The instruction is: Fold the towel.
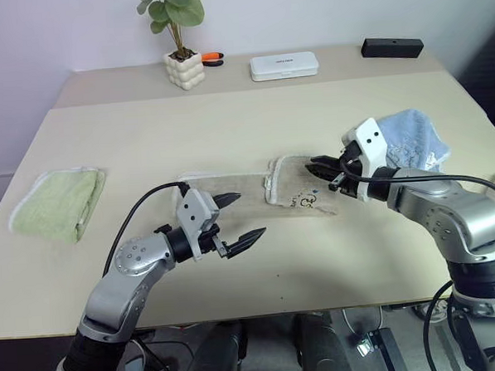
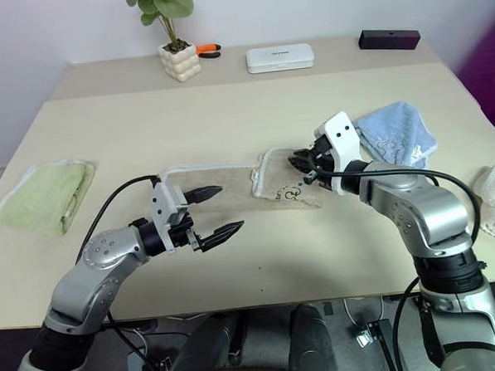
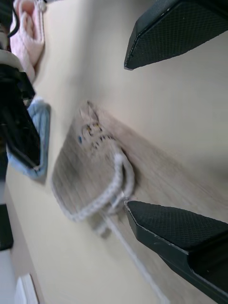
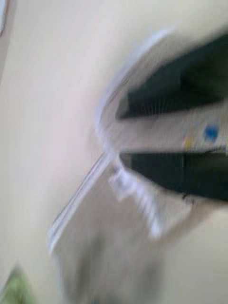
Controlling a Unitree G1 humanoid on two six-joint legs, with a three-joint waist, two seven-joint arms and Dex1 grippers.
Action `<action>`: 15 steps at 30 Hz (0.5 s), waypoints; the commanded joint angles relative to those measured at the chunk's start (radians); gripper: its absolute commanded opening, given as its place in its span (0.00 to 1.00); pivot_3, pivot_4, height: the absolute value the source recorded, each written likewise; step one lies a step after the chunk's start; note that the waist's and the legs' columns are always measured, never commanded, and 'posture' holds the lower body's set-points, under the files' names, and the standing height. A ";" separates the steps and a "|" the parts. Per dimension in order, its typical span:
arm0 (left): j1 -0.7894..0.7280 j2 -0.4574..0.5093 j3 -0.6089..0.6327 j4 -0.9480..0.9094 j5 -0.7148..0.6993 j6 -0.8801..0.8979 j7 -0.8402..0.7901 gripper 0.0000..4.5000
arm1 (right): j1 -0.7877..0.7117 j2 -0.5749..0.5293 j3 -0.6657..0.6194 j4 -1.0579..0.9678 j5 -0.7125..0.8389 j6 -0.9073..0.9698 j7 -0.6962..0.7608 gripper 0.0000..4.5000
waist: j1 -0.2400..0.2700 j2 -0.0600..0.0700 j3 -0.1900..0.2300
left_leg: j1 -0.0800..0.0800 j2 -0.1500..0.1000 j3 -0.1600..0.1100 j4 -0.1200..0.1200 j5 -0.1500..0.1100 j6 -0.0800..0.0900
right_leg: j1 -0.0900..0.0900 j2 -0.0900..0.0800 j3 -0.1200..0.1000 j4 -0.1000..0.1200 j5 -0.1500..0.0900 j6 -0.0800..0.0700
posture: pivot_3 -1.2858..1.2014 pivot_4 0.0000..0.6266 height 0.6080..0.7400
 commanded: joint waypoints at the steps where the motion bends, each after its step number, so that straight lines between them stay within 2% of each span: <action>1: 0.005 -0.013 0.026 -0.027 -0.001 -0.004 0.031 1.00 | -0.026 0.054 0.084 0.107 -0.106 -0.130 0.029 0.02 | -0.002 0.000 0.000 | 0.000 0.000 0.000 0.000 0.000 0.000 | 0.000 0.000 0.000 0.000 0.000 0.000 | 0.52 0.24 1.00; 9: 0.060 -0.036 0.083 -0.082 -0.026 0.050 0.128 1.00 | 0.027 0.145 0.244 0.277 -0.283 -0.312 0.106 0.02 | -0.002 0.000 0.000 | 0.000 0.000 0.000 0.000 0.002 -0.003 | 0.000 0.000 0.000 0.000 0.000 0.000 | 0.52 0.24 1.00; 13: 0.116 -0.071 0.173 -0.164 -0.086 0.145 0.242 1.00 | -0.002 0.146 0.166 0.218 -0.269 -0.356 0.125 0.02 | -0.002 0.000 -0.001 | 0.001 0.000 0.000 0.000 0.001 -0.002 | 0.000 0.000 0.000 0.001 0.000 0.000 | 0.52 0.24 1.00; 15: 0.152 -0.099 0.224 -0.204 -0.142 0.209 0.301 1.00 | -0.034 0.128 0.128 0.181 -0.248 -0.368 0.159 0.13 | -0.001 0.000 0.000 | 0.001 0.000 -0.001 0.000 0.001 -0.002 | 0.000 0.000 0.000 0.001 0.000 0.000 | 0.52 0.24 1.00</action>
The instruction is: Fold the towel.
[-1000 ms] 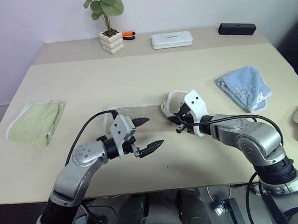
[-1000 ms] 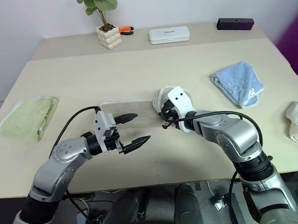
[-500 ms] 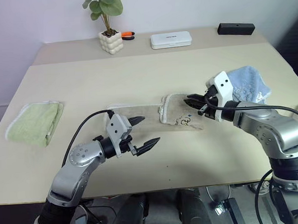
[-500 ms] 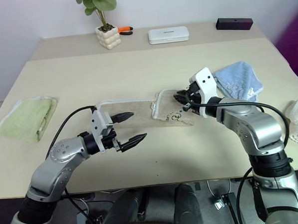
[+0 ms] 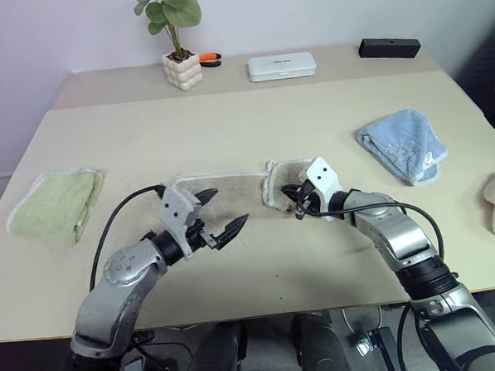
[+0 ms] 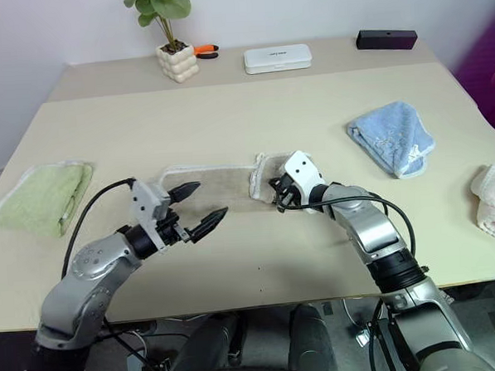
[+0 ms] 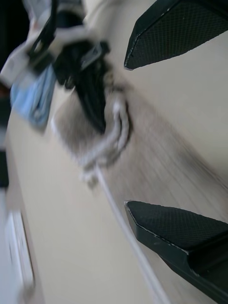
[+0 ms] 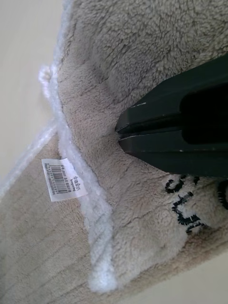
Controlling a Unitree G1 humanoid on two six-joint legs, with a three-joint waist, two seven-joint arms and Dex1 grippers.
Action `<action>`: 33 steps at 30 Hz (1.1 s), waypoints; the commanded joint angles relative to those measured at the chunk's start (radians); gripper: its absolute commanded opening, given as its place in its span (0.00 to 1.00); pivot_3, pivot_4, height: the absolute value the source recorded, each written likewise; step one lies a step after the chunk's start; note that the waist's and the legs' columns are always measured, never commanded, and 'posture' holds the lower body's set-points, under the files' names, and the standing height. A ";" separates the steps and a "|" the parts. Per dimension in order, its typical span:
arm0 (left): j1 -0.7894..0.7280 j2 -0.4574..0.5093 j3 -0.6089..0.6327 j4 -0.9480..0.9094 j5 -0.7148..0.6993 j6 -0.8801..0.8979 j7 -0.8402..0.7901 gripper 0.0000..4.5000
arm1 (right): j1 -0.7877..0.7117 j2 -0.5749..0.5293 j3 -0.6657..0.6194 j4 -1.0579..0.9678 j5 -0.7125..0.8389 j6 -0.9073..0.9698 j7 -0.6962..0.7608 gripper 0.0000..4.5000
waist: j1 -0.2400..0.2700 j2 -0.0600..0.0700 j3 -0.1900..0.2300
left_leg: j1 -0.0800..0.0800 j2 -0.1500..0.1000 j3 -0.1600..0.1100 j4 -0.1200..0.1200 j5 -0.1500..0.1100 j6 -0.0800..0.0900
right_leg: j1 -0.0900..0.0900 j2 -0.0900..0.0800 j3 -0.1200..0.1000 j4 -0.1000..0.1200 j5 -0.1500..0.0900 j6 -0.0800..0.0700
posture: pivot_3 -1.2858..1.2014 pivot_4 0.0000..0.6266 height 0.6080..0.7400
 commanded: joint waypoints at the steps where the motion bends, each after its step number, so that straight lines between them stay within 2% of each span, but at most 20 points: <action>1: 0.054 -0.041 0.106 -0.104 -0.110 0.105 0.109 1.00 | -0.058 -0.032 -0.067 -0.098 0.028 -0.043 0.068 0.20 | 0.002 0.000 0.000 | 0.000 0.000 0.000 0.000 0.000 0.000 | 0.000 0.000 0.000 0.000 0.000 0.000 | 0.52 0.24 1.00; 4: 0.122 -0.138 0.222 -0.136 -0.271 0.234 0.273 1.00 | -0.098 -0.086 -0.058 -0.181 0.023 -0.097 0.168 0.53 | 0.003 0.000 0.000 | 0.000 0.000 0.000 0.000 -0.001 0.001 | 0.000 0.000 0.000 0.000 0.000 0.000 | 0.52 0.24 1.00; 8: 0.179 -0.223 0.312 -0.144 -0.464 0.342 0.429 1.00 | -0.126 -0.076 -0.063 -0.240 0.065 -0.076 0.213 0.97 | 0.004 0.000 0.000 | 0.000 0.001 -0.001 0.000 -0.001 0.002 | 0.000 0.001 0.000 0.000 0.000 0.000 | 0.52 0.24 1.00; 12: 0.135 -0.350 0.423 -0.052 -0.685 0.325 0.703 1.00 | -0.114 -0.054 -0.038 -0.279 0.083 -0.078 0.257 1.00 | 0.011 -0.002 0.001 | 0.000 0.000 -0.002 0.001 -0.001 0.002 | 0.001 0.000 0.000 -0.001 0.000 0.000 | 0.52 0.24 1.00; 18: -0.009 -0.360 0.465 0.127 -0.799 0.304 0.894 1.00 | -0.072 -0.014 -0.008 -0.331 0.095 -0.055 0.262 1.00 | 0.013 -0.003 0.000 | 0.000 -0.001 -0.002 0.002 0.000 0.000 | 0.001 0.000 -0.001 0.000 0.000 0.000 | 0.52 0.24 1.00; 22: -0.076 -0.332 0.437 0.226 -0.804 0.306 0.896 1.00 | -0.042 -0.001 0.002 -0.388 0.103 -0.026 0.243 1.00 | 0.027 -0.002 -0.001 | 0.000 -0.001 -0.002 0.002 0.001 -0.002 | 0.001 0.000 -0.001 0.000 0.000 0.000 | 0.52 0.24 1.00; 28: -0.128 -0.303 0.404 0.295 -0.807 0.304 0.837 0.39 | -0.015 0.000 -0.012 -0.451 0.115 0.022 0.212 1.00 | 0.034 -0.002 -0.001 | 0.000 -0.001 -0.002 0.002 0.000 -0.001 | 0.002 0.000 -0.001 0.000 0.000 0.000 | 0.52 0.24 1.00; 31: -0.143 -0.292 0.400 0.313 -0.805 0.298 0.824 0.03 | -0.005 -0.002 -0.012 -0.471 0.122 0.038 0.203 1.00 | 0.031 -0.003 -0.001 | 0.000 -0.001 -0.002 0.002 0.000 -0.001 | 0.002 0.000 -0.001 0.000 0.000 0.000 | 0.52 0.24 1.00; 33: -0.147 -0.278 0.405 0.313 -0.798 0.284 0.804 0.00 | 0.001 -0.002 -0.013 -0.482 0.125 0.049 0.197 1.00 | 0.030 -0.002 -0.001 | 0.000 -0.001 -0.002 0.002 0.000 -0.001 | 0.001 0.000 0.000 0.000 0.000 0.000 | 0.52 0.24 1.00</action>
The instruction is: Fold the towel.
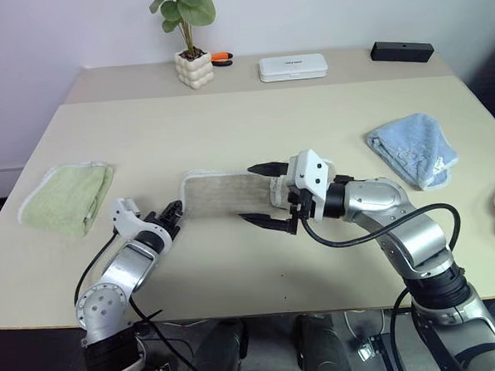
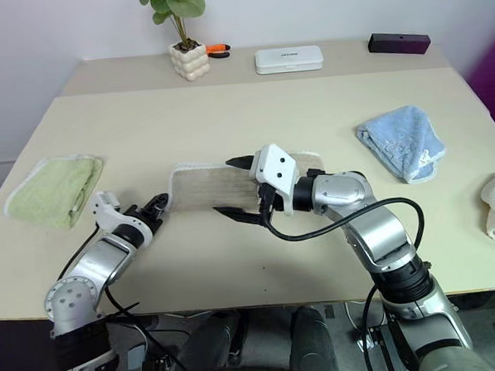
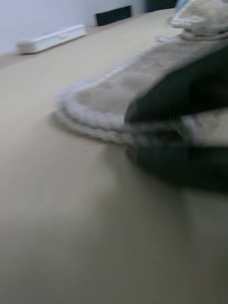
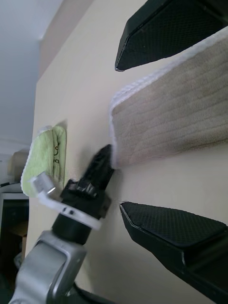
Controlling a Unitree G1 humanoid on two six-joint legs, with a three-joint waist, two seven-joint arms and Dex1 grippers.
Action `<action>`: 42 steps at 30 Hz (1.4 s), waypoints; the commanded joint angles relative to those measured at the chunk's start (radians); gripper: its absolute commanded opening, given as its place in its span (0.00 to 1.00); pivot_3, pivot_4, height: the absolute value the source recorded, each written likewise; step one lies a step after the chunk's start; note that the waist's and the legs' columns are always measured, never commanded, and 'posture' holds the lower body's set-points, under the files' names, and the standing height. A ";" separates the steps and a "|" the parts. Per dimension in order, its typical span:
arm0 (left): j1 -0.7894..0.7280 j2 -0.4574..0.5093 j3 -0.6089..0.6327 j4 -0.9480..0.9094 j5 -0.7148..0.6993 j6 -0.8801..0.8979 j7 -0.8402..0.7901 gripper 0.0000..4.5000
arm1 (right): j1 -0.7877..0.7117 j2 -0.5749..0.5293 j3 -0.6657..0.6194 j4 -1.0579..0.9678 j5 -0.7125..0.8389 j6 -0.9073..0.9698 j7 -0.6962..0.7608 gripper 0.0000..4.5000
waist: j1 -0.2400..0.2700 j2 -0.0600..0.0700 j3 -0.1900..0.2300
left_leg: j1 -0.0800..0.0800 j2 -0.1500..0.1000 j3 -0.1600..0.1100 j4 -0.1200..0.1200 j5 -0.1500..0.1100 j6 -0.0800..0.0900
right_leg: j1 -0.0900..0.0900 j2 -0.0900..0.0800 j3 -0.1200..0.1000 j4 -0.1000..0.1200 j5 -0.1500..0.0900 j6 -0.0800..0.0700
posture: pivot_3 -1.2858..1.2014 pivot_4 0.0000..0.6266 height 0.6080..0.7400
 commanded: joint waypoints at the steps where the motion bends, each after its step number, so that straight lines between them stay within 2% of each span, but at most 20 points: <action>1: -0.011 0.025 0.016 -0.016 0.004 -0.039 -0.045 0.00 | 0.003 0.002 -0.023 -0.058 0.024 0.014 -0.013 1.00 | -0.001 0.000 0.000 | 0.000 0.000 0.000 0.000 0.000 0.000 | -0.001 0.000 0.000 0.000 0.000 0.000 | 0.52 0.24 1.00; 5: -0.001 0.068 0.051 -0.058 0.051 -0.115 -0.097 0.00 | 0.010 -0.004 -0.025 -0.063 0.026 0.022 -0.019 1.00 | -0.003 0.000 0.000 | 0.000 0.001 0.000 -0.001 0.001 -0.001 | -0.001 0.000 0.000 0.000 0.000 0.000 | 0.52 0.24 1.00; 11: 0.042 0.185 0.106 -0.108 0.032 -0.140 -0.196 0.00 | 0.009 -0.011 -0.023 -0.052 0.022 0.016 -0.020 1.00 | -0.002 0.000 0.000 | 0.000 0.001 0.000 -0.001 0.000 0.000 | -0.001 0.000 0.000 -0.001 0.000 0.000 | 0.52 0.24 1.00; 14: 0.080 0.211 0.092 -0.130 -0.041 -0.093 -0.210 0.19 | 0.011 -0.011 -0.016 -0.046 0.013 0.005 -0.020 1.00 | -0.001 0.000 0.000 | 0.000 0.000 0.000 -0.001 0.000 0.001 | -0.001 0.000 0.000 -0.001 0.000 0.000 | 0.52 0.24 1.00; 21: 0.181 0.212 -0.017 -0.209 -0.191 0.012 -0.106 0.95 | 0.018 -0.014 -0.016 -0.048 0.008 0.001 -0.019 1.00 | -0.002 0.000 0.000 | 0.000 0.000 0.000 -0.001 -0.001 0.001 | -0.001 0.000 0.000 -0.001 0.000 0.000 | 0.52 0.24 1.00; 22: 0.189 0.209 -0.032 -0.216 -0.199 0.014 -0.084 0.98 | 0.018 -0.015 -0.018 -0.048 0.009 0.002 -0.018 1.00 | -0.002 0.000 0.000 | 0.000 0.000 0.000 -0.001 -0.001 0.001 | -0.001 0.000 0.000 -0.001 0.000 0.000 | 0.52 0.24 1.00; 26: 0.174 0.183 -0.064 -0.176 -0.195 -0.010 -0.013 0.98 | 0.021 -0.016 -0.018 -0.047 0.007 0.001 -0.018 1.00 | -0.001 -0.001 0.000 | 0.000 0.001 0.000 -0.001 -0.001 0.001 | -0.001 0.000 0.000 -0.001 0.000 0.000 | 0.52 0.24 1.00; 31: 0.056 0.139 -0.107 -0.038 -0.106 -0.037 0.025 0.98 | 0.016 -0.011 -0.011 -0.039 0.004 -0.004 -0.015 1.00 | 0.003 -0.001 0.000 | 0.000 0.000 0.000 -0.001 -0.001 0.001 | 0.000 0.000 0.000 -0.001 0.000 0.000 | 0.52 0.24 1.00; 34: -0.001 0.118 -0.116 0.020 -0.068 -0.047 0.020 0.79 | 0.014 -0.009 -0.010 -0.036 0.001 -0.005 -0.015 1.00 | 0.001 -0.001 0.000 | 0.000 0.000 0.000 -0.001 0.000 0.001 | 0.000 0.000 0.000 -0.001 0.000 0.000 | 0.52 0.24 1.00; 37: -0.030 0.104 -0.117 0.052 -0.040 -0.050 0.005 0.48 | 0.018 -0.010 -0.010 -0.038 -0.002 -0.006 -0.016 1.00 | 0.000 -0.001 0.000 | 0.000 0.000 0.000 -0.001 0.000 0.000 | 0.000 0.000 0.000 -0.001 0.000 0.000 | 0.52 0.24 1.00; 40: -0.034 0.102 -0.111 0.055 -0.030 -0.041 -0.005 0.10 | 0.025 -0.012 -0.014 -0.045 -0.003 0.001 -0.025 1.00 | 0.001 -0.001 0.000 | 0.000 0.000 0.000 -0.001 0.000 -0.001 | 0.000 0.000 0.000 -0.001 0.000 0.000 | 0.52 0.24 1.00; 41: -0.035 0.103 -0.108 0.055 -0.030 -0.040 -0.008 0.03 | 0.028 -0.012 -0.015 -0.046 -0.003 0.002 -0.028 1.00 | 0.000 -0.001 0.000 | 0.000 0.000 0.000 -0.001 0.000 0.000 | 0.000 0.000 0.000 -0.001 0.000 0.000 | 0.52 0.24 1.00; 42: -0.035 0.103 -0.099 0.050 -0.032 -0.046 -0.020 0.01 | 0.032 -0.013 -0.015 -0.048 -0.004 0.001 -0.030 1.00 | 0.001 -0.001 0.000 | 0.000 0.000 0.000 -0.001 0.000 0.000 | 0.000 0.000 0.000 -0.001 0.000 0.000 | 0.52 0.24 1.00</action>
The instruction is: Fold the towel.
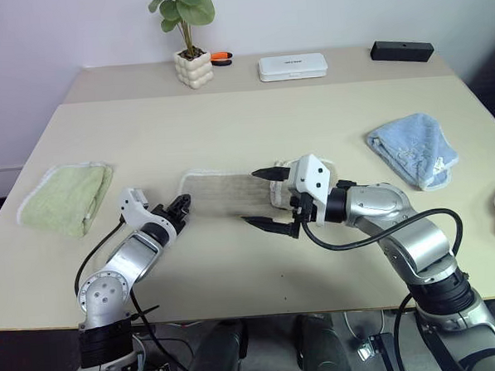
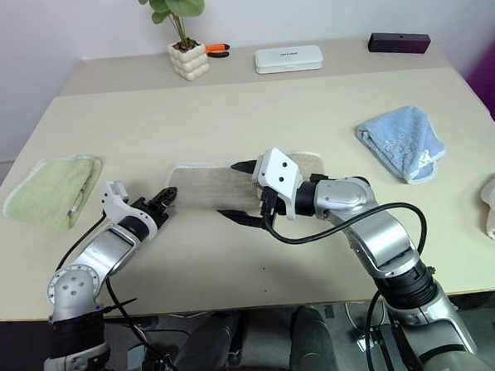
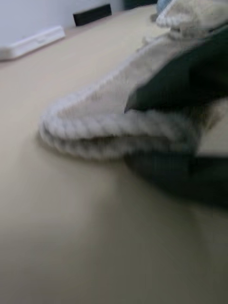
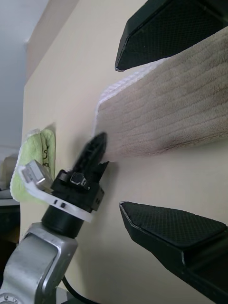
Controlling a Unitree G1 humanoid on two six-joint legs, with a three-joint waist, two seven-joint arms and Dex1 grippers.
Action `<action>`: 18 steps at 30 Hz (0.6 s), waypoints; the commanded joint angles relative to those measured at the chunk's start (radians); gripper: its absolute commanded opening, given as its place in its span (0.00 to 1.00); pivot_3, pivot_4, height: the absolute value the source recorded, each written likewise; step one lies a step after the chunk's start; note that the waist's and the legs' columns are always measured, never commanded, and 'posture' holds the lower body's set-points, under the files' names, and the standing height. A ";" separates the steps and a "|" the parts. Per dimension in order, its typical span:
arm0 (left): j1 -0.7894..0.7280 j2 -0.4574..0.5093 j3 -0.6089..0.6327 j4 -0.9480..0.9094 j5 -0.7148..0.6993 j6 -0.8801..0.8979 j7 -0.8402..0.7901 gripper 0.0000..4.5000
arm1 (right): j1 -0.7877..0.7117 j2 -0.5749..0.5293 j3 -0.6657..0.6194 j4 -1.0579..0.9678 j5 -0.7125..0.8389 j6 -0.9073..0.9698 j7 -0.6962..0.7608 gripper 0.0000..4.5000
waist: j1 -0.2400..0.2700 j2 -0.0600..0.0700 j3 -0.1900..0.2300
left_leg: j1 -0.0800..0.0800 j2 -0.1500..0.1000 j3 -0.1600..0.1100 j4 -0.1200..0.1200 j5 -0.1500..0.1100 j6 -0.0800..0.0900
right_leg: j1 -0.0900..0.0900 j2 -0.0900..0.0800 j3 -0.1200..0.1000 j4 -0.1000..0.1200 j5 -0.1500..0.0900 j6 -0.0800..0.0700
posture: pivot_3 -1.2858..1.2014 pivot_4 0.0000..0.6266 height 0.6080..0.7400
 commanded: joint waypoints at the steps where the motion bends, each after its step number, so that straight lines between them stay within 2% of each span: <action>1: -0.011 0.000 0.024 -0.025 0.001 -0.015 -0.033 0.01 | 0.015 0.001 -0.014 -0.035 0.000 -0.014 -0.010 1.00 | 0.000 0.000 0.000 | 0.000 0.000 0.000 0.000 0.000 0.000 | 0.000 0.000 0.000 0.000 0.000 0.000 | 0.52 0.24 1.00; 5: -0.010 0.019 0.080 -0.052 0.002 -0.058 -0.060 0.01 | 0.029 -0.006 -0.018 -0.039 -0.004 -0.016 -0.015 1.00 | -0.003 0.000 0.000 | 0.000 0.000 0.000 0.000 0.000 0.001 | 0.000 0.000 0.000 0.000 0.000 0.000 | 0.52 0.24 1.00; 8: 0.003 0.103 0.173 -0.072 0.016 -0.097 -0.113 0.01 | 0.044 -0.020 -0.029 -0.031 -0.012 -0.018 -0.017 1.00 | -0.005 -0.001 0.001 | 0.000 0.001 0.000 -0.001 0.000 0.000 | -0.001 0.001 0.000 0.000 0.000 0.000 | 0.52 0.24 1.00; 13: 0.007 0.235 0.217 -0.112 0.032 -0.082 -0.195 0.01 | 0.059 -0.037 -0.039 -0.016 -0.019 -0.028 -0.019 1.00 | -0.001 -0.001 0.001 | 0.000 0.001 0.000 -0.002 -0.001 0.001 | -0.001 0.001 0.000 -0.001 0.000 0.000 | 0.52 0.24 1.00; 15: -0.010 0.281 0.189 -0.146 0.041 -0.067 -0.263 0.01 | 0.066 -0.041 -0.041 -0.002 -0.026 -0.036 -0.021 1.00 | 0.001 -0.001 0.001 | 0.000 0.000 0.000 -0.001 -0.001 0.001 | 0.000 0.001 0.000 -0.001 0.000 0.000 | 0.52 0.24 1.00; 18: -0.036 0.293 0.125 -0.204 0.036 -0.048 -0.330 0.01 | 0.072 -0.043 -0.040 0.013 -0.033 -0.048 -0.023 1.00 | 0.001 -0.002 0.001 | 0.000 0.000 0.000 -0.001 -0.001 0.001 | 0.000 0.000 0.000 -0.002 0.000 0.000 | 0.52 0.24 1.00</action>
